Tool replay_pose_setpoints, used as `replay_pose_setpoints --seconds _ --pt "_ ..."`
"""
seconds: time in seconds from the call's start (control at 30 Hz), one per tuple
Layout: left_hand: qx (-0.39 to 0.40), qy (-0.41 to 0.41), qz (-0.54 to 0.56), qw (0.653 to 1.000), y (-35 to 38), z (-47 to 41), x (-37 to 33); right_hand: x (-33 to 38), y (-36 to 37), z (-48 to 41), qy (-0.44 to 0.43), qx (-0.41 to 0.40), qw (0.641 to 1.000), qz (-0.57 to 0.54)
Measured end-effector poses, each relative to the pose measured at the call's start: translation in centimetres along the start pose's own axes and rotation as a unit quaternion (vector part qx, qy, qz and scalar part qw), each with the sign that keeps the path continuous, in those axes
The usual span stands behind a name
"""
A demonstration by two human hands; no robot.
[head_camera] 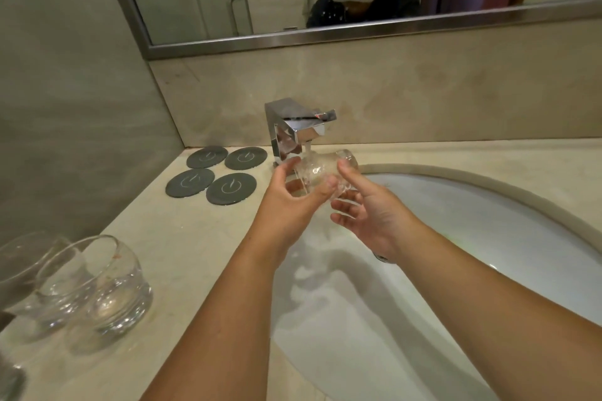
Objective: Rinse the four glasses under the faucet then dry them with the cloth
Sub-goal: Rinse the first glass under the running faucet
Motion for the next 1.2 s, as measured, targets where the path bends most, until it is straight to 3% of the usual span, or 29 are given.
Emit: replay_pose_setpoints --seconds 0.2,0.4,0.6,1.0,1.2 --pt "-0.015 0.034 -0.033 0.999 -0.3 0.4 -0.9 -0.3 -0.1 0.2 0.015 -0.016 1.0 0.022" --pt "-0.011 0.022 0.031 0.999 -0.4 0.2 -0.8 -0.1 0.9 0.1 0.015 0.025 0.998 -0.049" --pt "-0.004 -0.023 0.101 0.995 -0.7 -0.2 0.5 -0.5 1.2 -0.2 0.01 0.057 0.998 -0.036" --pt "-0.064 0.049 -0.082 0.993 -1.1 1.2 -1.3 -0.5 0.2 -0.9 -0.017 0.002 0.999 0.038" --pt "-0.062 -0.017 0.04 0.997 -2.0 0.5 0.0 -0.5 1.4 -0.9 -0.013 0.046 0.999 0.017"
Point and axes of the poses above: each hand's wrist, its own z-axis away from the middle knuckle, its own y-axis out of the palm, x = y × z, the point moved 10 cm from there along -z, towards the middle knuckle, and after that the axes turned 13 degrees about -y, right-handed, at the moved point
